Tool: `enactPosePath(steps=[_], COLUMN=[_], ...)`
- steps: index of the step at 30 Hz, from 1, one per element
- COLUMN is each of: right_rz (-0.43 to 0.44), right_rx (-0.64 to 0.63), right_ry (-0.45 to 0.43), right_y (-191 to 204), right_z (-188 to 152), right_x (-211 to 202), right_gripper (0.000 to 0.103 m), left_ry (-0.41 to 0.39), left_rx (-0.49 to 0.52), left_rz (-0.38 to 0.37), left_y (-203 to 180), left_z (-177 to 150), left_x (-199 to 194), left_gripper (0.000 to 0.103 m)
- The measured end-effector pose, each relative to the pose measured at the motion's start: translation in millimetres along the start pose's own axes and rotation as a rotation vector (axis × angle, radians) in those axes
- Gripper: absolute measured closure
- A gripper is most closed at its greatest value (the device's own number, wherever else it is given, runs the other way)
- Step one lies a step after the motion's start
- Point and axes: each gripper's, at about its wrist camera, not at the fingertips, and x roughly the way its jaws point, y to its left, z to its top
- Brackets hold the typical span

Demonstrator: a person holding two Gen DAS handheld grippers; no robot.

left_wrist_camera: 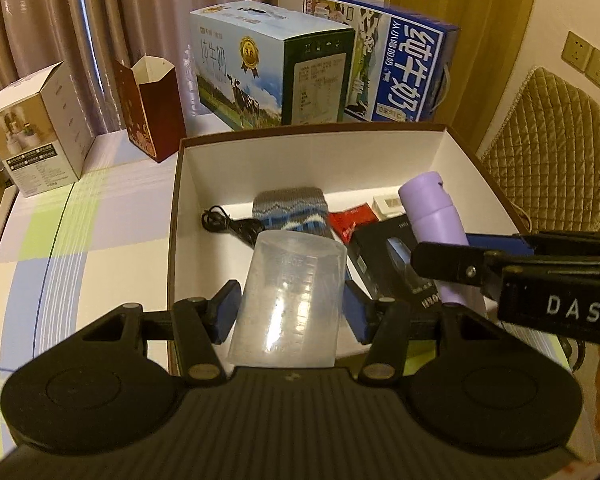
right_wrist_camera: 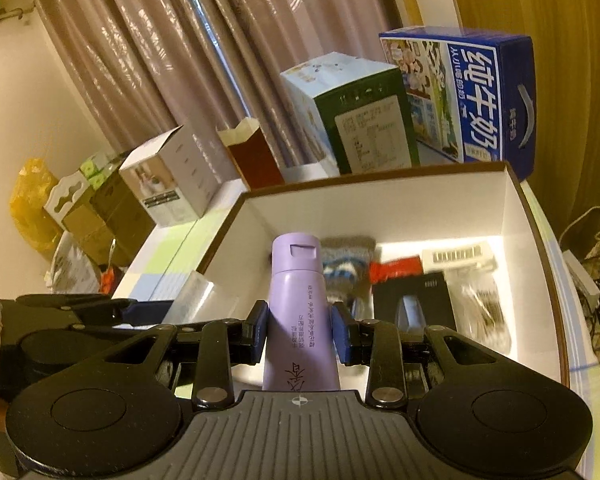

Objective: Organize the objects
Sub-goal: 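Lower the clear cup into the box with left tool while right tool drops purple tube in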

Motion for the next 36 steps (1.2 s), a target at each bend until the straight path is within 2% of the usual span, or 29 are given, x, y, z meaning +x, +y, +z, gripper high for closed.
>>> enactPosePath(steps=[15,31,36], right_rz=[-0.035,-0.050,-0.046], right_rx=[0.095,0.210,0.225], right_ry=[0.048,0.105,0.098], right_y=[-33,-66,-71], right_z=[38,51,53], right_x=[69,124,135], right_gripper=[0.072,0.072,0.072], left_ry=[0.038,0.087,0.101], left_rx=[-0.015,-0.024,-0.034], left_rz=[-0.004,-0.012,-0.015], left_y=[21,26,29], left_z=[41,63,65], left_x=[61,110,118], left_gripper=[0.053,0.053,0.053])
